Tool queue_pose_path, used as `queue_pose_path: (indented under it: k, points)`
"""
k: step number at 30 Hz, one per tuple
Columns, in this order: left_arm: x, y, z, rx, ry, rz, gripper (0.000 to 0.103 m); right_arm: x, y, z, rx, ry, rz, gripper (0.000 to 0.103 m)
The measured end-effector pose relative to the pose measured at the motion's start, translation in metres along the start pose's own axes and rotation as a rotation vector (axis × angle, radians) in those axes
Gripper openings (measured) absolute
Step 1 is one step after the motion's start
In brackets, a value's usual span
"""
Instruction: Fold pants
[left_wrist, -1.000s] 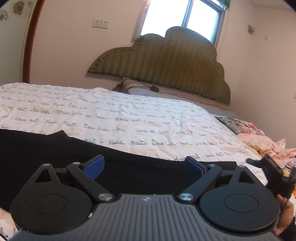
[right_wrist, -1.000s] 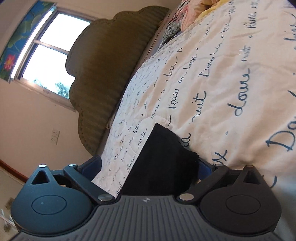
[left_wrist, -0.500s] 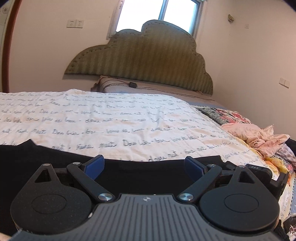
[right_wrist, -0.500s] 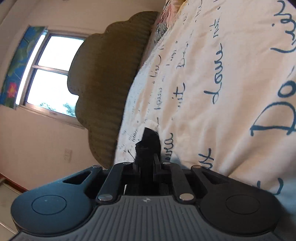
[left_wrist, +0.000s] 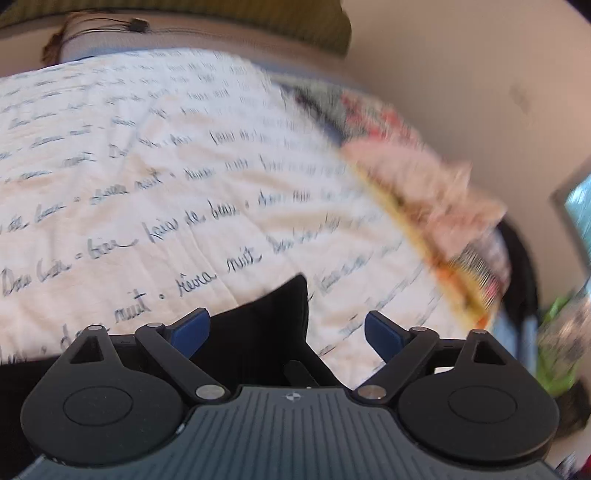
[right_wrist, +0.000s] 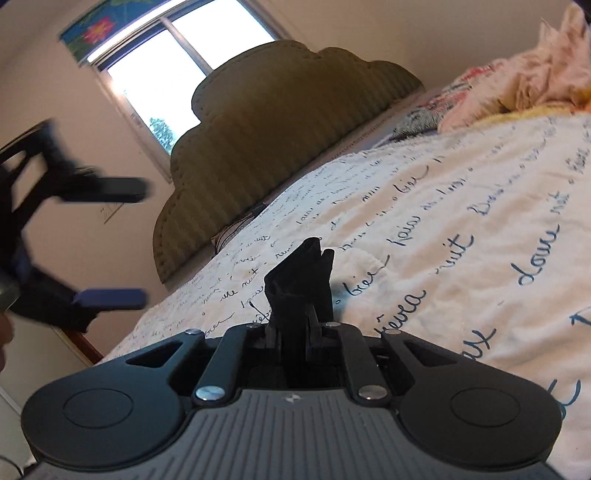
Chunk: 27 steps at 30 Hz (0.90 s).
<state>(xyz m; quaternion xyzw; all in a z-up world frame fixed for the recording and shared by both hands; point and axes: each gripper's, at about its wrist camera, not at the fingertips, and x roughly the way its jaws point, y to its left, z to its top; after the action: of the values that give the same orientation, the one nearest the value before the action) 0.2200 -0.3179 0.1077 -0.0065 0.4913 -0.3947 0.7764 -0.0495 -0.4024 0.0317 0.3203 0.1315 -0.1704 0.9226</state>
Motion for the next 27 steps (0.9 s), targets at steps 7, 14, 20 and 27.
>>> queue_pose_path:
  k: [7,14,20,27]
  points:
    - [0.073,-0.015,-0.001,0.07,0.154,0.077,0.06,0.001,0.017,-0.006,-0.109,0.007,0.002,0.01]
    - [0.067,0.003,-0.009,0.023,0.112,0.11,0.004,-0.001,0.028,-0.009,-0.159,-0.005,-0.065,0.032]
    - [0.04,0.038,-0.023,-0.061,0.061,0.095,0.004,-0.033,0.013,-0.006,-0.065,-0.08,0.074,0.085]
    - [-0.038,0.115,-0.074,-0.154,-0.044,0.121,0.004,-0.032,-0.046,-0.009,0.299,-0.052,0.032,0.086]
